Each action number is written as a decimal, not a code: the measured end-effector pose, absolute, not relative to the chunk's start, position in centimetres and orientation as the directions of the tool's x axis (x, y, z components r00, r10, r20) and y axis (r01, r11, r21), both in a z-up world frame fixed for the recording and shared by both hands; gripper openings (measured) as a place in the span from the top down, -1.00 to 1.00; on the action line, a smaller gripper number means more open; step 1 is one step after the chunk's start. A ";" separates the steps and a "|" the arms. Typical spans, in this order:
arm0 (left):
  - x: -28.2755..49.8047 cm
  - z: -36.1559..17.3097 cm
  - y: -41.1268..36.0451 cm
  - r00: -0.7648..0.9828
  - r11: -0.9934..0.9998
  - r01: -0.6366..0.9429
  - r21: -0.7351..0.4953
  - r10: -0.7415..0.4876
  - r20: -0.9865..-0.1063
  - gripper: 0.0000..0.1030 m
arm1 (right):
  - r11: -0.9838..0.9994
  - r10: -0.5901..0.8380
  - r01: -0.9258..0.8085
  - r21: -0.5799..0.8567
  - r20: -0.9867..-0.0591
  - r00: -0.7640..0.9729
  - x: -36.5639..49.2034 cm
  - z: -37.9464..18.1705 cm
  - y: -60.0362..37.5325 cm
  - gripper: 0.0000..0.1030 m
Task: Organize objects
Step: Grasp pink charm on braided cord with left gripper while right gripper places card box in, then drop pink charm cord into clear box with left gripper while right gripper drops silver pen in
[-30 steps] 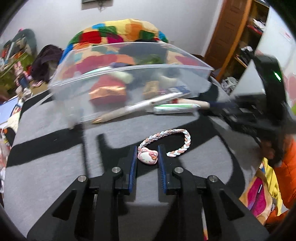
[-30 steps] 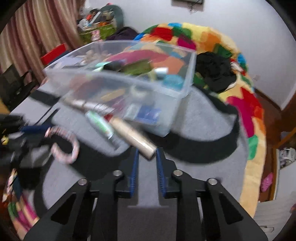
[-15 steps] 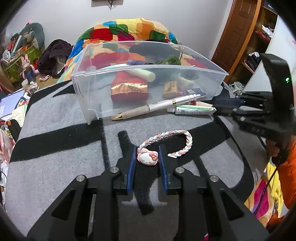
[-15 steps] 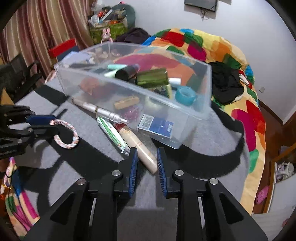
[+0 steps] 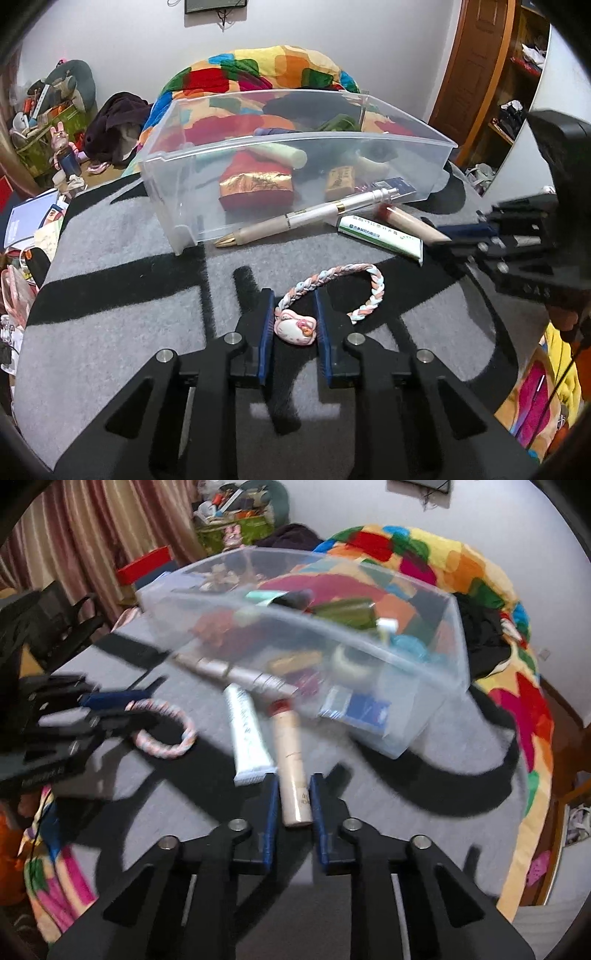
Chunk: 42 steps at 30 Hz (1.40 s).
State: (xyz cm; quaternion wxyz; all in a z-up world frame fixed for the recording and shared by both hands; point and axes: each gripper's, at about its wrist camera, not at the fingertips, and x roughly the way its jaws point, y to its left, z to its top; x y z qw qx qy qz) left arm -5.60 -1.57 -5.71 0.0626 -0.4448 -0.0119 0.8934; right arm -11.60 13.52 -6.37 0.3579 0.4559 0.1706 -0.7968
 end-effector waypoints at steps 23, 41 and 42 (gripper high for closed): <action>-4.1 1.2 -3.6 -0.732 -0.991 -0.072 -0.113 0.129 -0.669 0.60 | -0.733 -0.429 0.679 0.041 -0.803 -0.414 -9.0 -4.4 14.4 0.73; -10.8 3.8 -5.7 -0.784 -0.986 0.020 -0.167 0.088 -0.614 0.60 | -0.788 -0.526 0.601 0.137 -0.656 -0.541 -12.2 2.7 12.1 0.73; -11.5 3.4 -6.0 -0.779 -0.985 0.033 -0.171 0.082 -0.622 0.60 | -0.791 -0.521 0.597 0.137 -0.663 -0.538 -12.9 2.4 11.5 0.73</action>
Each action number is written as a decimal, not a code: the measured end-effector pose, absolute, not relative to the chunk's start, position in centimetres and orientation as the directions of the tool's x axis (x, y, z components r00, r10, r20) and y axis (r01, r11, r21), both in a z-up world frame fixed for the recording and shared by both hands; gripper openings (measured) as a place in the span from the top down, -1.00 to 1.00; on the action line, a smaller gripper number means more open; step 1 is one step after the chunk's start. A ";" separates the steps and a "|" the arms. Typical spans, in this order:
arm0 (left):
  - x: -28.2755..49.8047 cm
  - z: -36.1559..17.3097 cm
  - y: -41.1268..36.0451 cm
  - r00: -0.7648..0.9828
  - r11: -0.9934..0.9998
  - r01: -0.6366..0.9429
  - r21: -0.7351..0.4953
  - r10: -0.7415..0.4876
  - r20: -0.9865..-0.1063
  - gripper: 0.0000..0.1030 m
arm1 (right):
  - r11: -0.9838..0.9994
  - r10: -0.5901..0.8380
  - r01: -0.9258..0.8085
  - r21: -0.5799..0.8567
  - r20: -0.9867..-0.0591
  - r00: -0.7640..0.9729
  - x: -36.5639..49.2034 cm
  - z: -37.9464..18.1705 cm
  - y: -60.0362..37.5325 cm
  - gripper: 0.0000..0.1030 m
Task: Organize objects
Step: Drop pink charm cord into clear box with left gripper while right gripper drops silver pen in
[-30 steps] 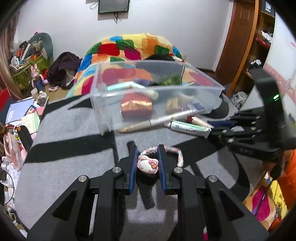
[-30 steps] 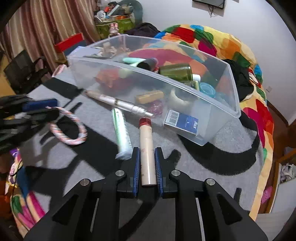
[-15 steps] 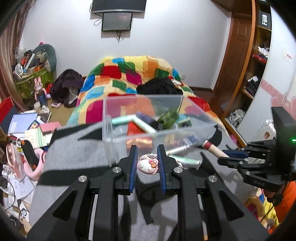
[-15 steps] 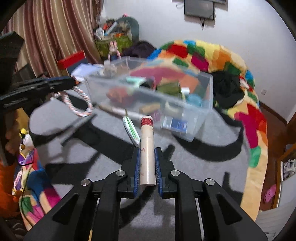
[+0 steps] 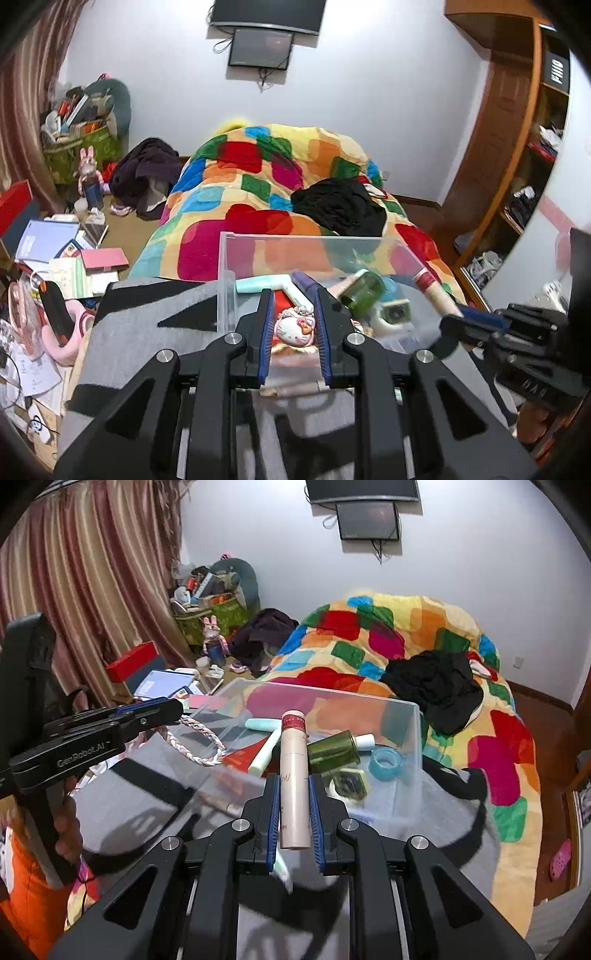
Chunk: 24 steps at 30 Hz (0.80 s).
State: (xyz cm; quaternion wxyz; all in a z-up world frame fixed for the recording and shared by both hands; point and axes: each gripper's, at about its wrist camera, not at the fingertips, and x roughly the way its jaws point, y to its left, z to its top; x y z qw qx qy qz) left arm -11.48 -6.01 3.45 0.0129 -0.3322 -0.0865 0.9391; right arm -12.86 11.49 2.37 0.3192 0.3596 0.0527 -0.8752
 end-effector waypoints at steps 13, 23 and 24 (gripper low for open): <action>-14.2 -0.9 -5.9 -0.680 -0.985 0.030 -0.172 0.106 -0.726 0.60 | -0.811 -0.463 0.567 0.144 -0.750 -0.472 -18.7 -1.8 7.3 0.73; -12.8 0.6 -5.0 -0.702 -0.991 0.012 -0.132 0.085 -0.707 0.15 | -0.798 -0.466 0.592 0.109 -0.736 -0.492 -16.9 -0.6 8.2 0.55; -12.6 0.8 -4.9 -0.708 -0.992 0.009 -0.127 0.083 -0.702 0.13 | -0.798 -0.470 0.593 0.109 -0.729 -0.497 -16.6 -0.3 8.6 0.51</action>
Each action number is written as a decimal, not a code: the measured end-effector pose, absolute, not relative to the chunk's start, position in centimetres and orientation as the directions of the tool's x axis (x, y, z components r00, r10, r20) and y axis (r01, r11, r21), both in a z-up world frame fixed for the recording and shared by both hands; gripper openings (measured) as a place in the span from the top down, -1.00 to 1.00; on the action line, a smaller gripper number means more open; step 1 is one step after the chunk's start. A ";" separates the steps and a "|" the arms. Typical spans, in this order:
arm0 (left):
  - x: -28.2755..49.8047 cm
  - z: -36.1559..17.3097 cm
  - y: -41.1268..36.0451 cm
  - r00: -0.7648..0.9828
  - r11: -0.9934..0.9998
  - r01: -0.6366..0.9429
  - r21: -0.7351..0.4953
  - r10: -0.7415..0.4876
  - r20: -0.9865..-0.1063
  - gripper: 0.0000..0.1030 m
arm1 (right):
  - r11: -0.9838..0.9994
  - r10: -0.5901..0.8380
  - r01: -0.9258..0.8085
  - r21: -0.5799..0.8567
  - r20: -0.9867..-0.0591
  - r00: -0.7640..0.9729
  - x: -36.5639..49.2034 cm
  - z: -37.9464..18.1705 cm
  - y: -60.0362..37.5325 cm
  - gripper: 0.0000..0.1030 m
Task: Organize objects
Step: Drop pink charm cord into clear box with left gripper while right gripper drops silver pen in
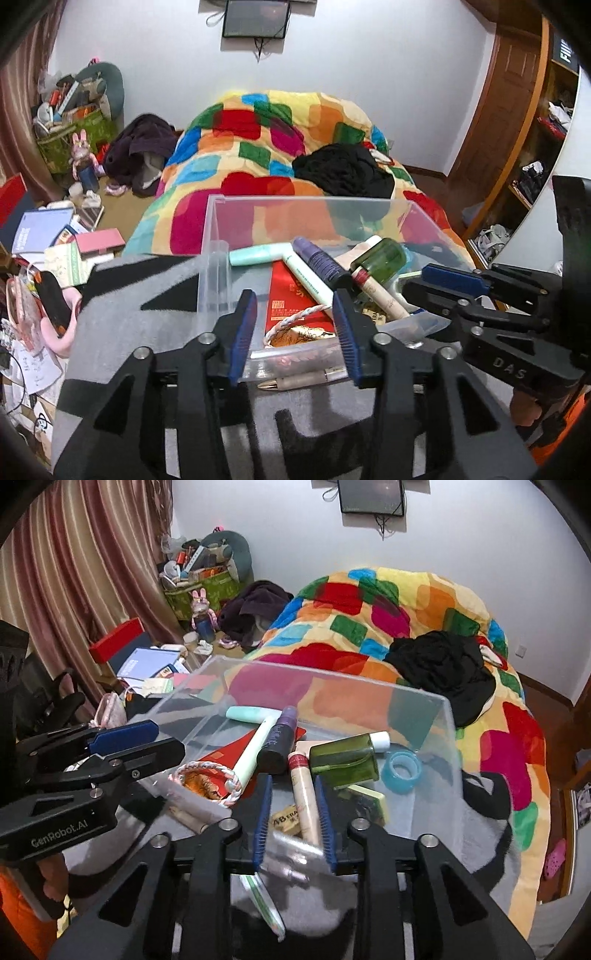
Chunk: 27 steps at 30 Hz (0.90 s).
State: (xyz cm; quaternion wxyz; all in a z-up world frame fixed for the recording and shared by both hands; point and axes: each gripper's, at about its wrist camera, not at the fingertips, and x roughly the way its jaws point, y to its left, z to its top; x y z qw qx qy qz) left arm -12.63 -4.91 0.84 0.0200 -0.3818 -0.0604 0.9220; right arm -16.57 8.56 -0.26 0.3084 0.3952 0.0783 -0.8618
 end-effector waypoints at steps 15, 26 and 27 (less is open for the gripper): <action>-8.3 1.3 -5.3 -0.726 -0.998 0.000 -0.064 0.044 -0.686 -0.44 | -0.782 -0.464 0.619 0.068 -0.727 -0.506 -11.6 -0.4 12.5 0.24; -9.3 -4.2 -5.1 -0.603 -0.998 -0.016 -0.060 0.058 -0.796 -0.44 | -0.714 -0.448 0.695 0.081 -0.816 -0.365 -11.8 -5.8 9.2 0.24; -9.3 -4.3 -5.1 -0.600 -0.998 -0.016 -0.063 0.060 -0.798 -0.44 | -0.711 -0.446 0.698 0.081 -0.820 -0.359 -11.8 -6.0 9.1 0.33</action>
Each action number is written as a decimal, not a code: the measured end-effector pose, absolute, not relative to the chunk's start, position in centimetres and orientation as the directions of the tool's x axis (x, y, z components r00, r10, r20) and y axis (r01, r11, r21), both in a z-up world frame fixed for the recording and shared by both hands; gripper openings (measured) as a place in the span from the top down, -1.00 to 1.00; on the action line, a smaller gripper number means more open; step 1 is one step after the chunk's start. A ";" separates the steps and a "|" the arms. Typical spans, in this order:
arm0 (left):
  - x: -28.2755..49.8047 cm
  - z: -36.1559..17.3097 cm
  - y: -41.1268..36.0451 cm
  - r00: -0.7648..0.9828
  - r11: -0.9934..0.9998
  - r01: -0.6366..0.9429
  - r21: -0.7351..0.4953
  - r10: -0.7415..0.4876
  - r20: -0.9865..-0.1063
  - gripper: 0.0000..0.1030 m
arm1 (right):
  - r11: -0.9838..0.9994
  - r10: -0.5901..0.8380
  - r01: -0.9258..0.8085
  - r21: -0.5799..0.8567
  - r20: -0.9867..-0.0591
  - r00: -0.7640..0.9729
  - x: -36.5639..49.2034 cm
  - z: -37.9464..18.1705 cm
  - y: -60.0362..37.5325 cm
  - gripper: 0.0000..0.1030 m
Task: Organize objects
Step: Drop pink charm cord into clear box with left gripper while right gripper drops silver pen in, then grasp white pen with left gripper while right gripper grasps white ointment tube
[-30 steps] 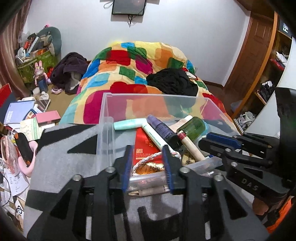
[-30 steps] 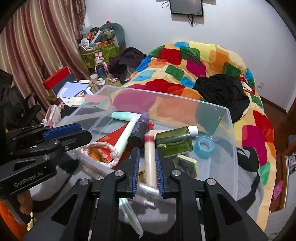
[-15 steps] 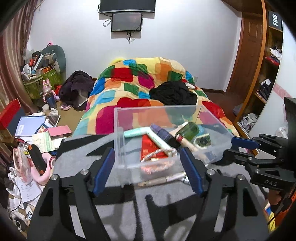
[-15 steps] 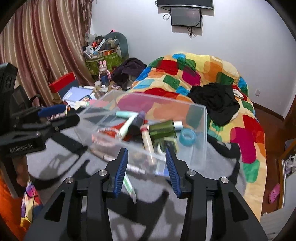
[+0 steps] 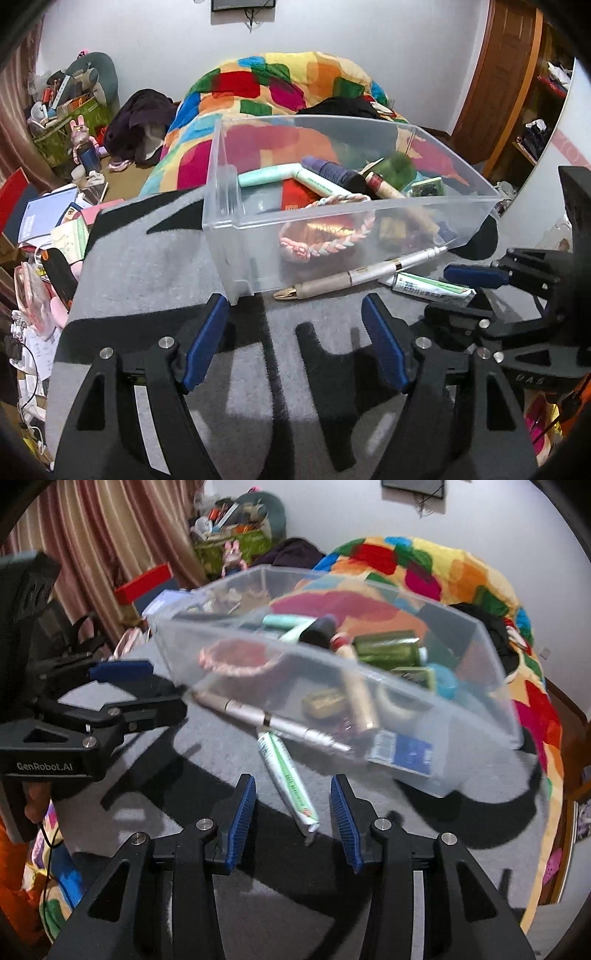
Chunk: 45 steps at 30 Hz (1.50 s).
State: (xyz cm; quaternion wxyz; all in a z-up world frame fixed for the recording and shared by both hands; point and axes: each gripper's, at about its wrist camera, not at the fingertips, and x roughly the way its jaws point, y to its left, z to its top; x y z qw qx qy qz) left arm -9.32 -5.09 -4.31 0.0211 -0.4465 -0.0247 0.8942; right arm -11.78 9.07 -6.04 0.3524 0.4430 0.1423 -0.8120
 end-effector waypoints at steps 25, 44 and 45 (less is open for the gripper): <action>-10.1 -4.6 -0.5 -0.566 -0.991 -0.128 -0.038 0.105 -0.818 -0.44 | -0.729 -0.474 0.673 0.123 -0.800 -0.368 -11.9 -4.3 14.0 0.48; -8.0 -5.3 -5.8 -0.564 -0.985 0.023 -0.173 0.130 -0.816 -0.44 | -0.535 -0.498 0.841 0.078 -0.834 -0.239 -9.7 -6.1 6.7 0.71; -8.1 -5.3 -5.6 -0.563 -0.985 0.034 -0.171 0.123 -0.817 -0.44 | -0.511 -0.512 0.855 0.090 -0.830 -0.219 -8.9 -6.0 6.5 0.71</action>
